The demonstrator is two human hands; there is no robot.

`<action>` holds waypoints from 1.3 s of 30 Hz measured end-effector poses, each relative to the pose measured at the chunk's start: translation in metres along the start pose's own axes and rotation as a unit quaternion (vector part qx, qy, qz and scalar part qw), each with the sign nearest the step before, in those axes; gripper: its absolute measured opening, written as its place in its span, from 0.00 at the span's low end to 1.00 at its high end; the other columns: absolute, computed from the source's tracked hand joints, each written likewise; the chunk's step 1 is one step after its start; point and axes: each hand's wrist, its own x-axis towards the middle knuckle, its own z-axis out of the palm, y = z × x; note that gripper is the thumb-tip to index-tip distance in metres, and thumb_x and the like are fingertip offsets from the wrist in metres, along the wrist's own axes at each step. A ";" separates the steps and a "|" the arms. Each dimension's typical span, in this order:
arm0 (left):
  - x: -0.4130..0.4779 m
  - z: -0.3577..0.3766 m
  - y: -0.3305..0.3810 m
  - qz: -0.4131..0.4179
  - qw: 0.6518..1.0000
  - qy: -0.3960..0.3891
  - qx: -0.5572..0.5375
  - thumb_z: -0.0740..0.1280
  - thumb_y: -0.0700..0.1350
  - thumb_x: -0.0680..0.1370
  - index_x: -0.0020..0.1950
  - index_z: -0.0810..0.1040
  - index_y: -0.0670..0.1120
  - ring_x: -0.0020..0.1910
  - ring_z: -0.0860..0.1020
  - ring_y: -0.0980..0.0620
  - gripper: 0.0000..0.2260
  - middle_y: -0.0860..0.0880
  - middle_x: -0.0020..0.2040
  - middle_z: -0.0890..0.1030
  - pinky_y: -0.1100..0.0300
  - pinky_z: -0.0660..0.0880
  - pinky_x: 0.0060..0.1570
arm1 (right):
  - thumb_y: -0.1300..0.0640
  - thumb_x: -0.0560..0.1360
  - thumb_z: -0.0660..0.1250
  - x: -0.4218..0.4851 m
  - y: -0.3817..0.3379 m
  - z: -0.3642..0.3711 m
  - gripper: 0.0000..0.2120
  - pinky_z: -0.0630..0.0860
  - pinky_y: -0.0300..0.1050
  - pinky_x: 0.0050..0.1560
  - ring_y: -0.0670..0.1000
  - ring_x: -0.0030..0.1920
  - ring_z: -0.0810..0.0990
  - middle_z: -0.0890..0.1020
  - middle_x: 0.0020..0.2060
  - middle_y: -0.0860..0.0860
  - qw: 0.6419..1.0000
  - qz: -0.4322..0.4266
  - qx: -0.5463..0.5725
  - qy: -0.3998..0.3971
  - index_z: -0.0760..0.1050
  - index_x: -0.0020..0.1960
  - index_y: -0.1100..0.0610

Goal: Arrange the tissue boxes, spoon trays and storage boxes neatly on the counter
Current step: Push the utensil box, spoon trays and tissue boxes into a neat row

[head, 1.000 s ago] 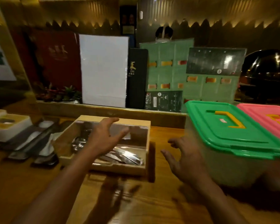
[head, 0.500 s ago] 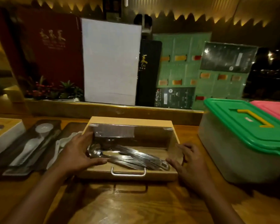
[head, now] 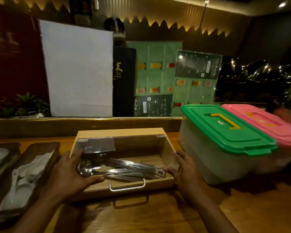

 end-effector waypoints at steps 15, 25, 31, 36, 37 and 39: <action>0.029 0.053 0.063 0.025 0.998 0.017 -0.051 0.70 0.78 0.51 0.75 0.68 0.55 0.60 0.75 0.45 0.56 0.47 0.65 0.73 0.52 0.79 0.49 | 0.47 0.76 0.67 0.014 0.049 -0.022 0.21 0.73 0.54 0.50 0.58 0.53 0.76 0.81 0.62 0.54 0.959 -0.033 -0.258 0.113 0.78 0.64 0.56; 0.031 0.073 0.084 0.020 0.999 0.016 -0.046 0.69 0.78 0.51 0.76 0.68 0.53 0.63 0.74 0.43 0.57 0.46 0.68 0.72 0.50 0.79 0.51 | 0.51 0.73 0.74 0.018 0.070 -0.030 0.23 0.77 0.54 0.58 0.59 0.57 0.81 0.80 0.65 0.55 0.973 0.005 -0.210 0.096 0.78 0.65 0.59; 0.030 0.076 0.089 0.031 0.997 0.026 -0.063 0.71 0.76 0.52 0.75 0.68 0.54 0.61 0.75 0.44 0.55 0.46 0.67 0.72 0.52 0.78 0.48 | 0.52 0.73 0.74 0.019 0.075 -0.030 0.22 0.80 0.53 0.55 0.56 0.58 0.82 0.80 0.64 0.56 0.971 -0.008 -0.216 0.101 0.78 0.65 0.60; 0.028 0.076 0.088 0.031 0.997 0.022 -0.066 0.68 0.79 0.52 0.75 0.67 0.56 0.62 0.75 0.46 0.55 0.48 0.67 0.71 0.53 0.79 0.49 | 0.50 0.75 0.71 0.020 0.075 -0.027 0.24 0.80 0.54 0.52 0.59 0.57 0.82 0.78 0.67 0.56 0.970 0.011 -0.229 0.087 0.76 0.67 0.59; 0.027 0.076 0.088 0.030 0.997 0.021 -0.067 0.68 0.80 0.52 0.75 0.67 0.56 0.62 0.75 0.46 0.55 0.49 0.67 0.71 0.53 0.80 0.49 | 0.49 0.75 0.70 0.020 0.074 -0.027 0.24 0.80 0.54 0.51 0.60 0.57 0.82 0.77 0.67 0.56 0.969 0.015 -0.234 0.083 0.75 0.68 0.59; 0.024 0.075 0.090 0.030 0.997 0.024 -0.072 0.67 0.80 0.52 0.74 0.68 0.56 0.61 0.75 0.47 0.54 0.49 0.65 0.71 0.54 0.80 0.49 | 0.51 0.76 0.70 0.019 0.072 -0.028 0.24 0.80 0.54 0.50 0.60 0.59 0.81 0.76 0.69 0.56 0.966 0.022 -0.246 0.073 0.74 0.70 0.59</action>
